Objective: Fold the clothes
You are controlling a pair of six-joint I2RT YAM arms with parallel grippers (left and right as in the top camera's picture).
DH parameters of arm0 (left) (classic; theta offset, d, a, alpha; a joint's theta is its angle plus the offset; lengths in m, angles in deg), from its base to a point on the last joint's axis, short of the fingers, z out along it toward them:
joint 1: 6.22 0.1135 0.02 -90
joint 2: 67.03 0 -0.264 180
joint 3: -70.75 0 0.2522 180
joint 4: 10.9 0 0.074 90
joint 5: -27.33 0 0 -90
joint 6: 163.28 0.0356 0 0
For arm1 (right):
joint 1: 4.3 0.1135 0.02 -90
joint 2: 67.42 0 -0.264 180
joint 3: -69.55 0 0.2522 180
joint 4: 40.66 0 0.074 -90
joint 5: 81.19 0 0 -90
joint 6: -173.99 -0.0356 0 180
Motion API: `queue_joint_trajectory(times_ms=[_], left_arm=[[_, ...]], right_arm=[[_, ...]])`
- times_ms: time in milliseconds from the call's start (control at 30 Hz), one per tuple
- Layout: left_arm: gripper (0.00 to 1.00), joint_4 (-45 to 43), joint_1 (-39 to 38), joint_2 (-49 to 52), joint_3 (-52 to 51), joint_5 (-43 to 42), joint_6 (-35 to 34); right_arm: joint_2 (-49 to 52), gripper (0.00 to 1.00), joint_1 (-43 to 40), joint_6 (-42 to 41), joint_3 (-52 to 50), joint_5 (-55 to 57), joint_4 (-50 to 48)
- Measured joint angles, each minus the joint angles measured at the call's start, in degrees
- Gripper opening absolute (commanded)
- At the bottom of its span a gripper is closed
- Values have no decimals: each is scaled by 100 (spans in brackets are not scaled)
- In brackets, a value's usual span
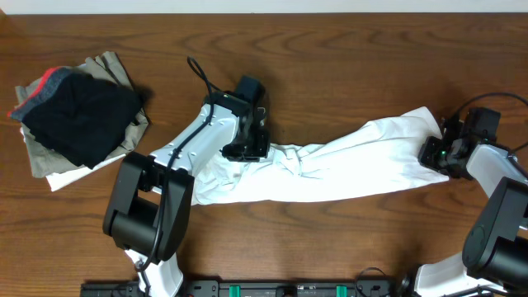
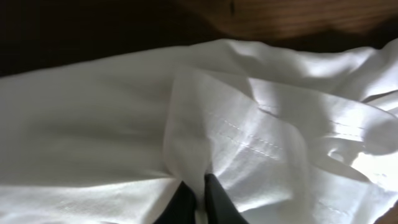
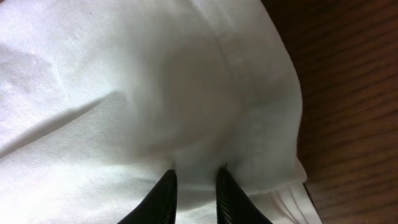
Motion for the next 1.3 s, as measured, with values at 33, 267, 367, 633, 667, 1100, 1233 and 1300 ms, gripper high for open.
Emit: queue_joint_trajectory(times_ms=[33, 267, 367, 633, 667, 1100, 1233, 1300], left_arm=[[6, -15, 0, 0, 0, 0, 4], [6, 367, 0, -437, 0, -24, 170], [6, 708, 0, -1003, 0, -24, 197], [8, 1526, -94, -1823, 52, -42, 243], [9, 1569, -125, -1808, 52, -42, 249], [29, 1910, -601, -1792, -586, 4, 354], [31, 1447, -599, -1790, -625, 407, 411], [36, 1097, -599, -1790, -625, 619, 446]], right_arm=[[0, 20, 0, 0, 0, -2, 0], [0, 21, 0, 0, 0, -2, 0], [-2, 21, 0, 0, 0, -2, -2], [0, 21, 2, 0, 0, -2, -2], [-2, 21, 2, 0, 0, 0, -2], [-2, 21, 2, 0, 0, -7, -2], [0, 21, 2, 0, 0, -7, 0], [-2, 21, 2, 0, 0, -7, 0]])
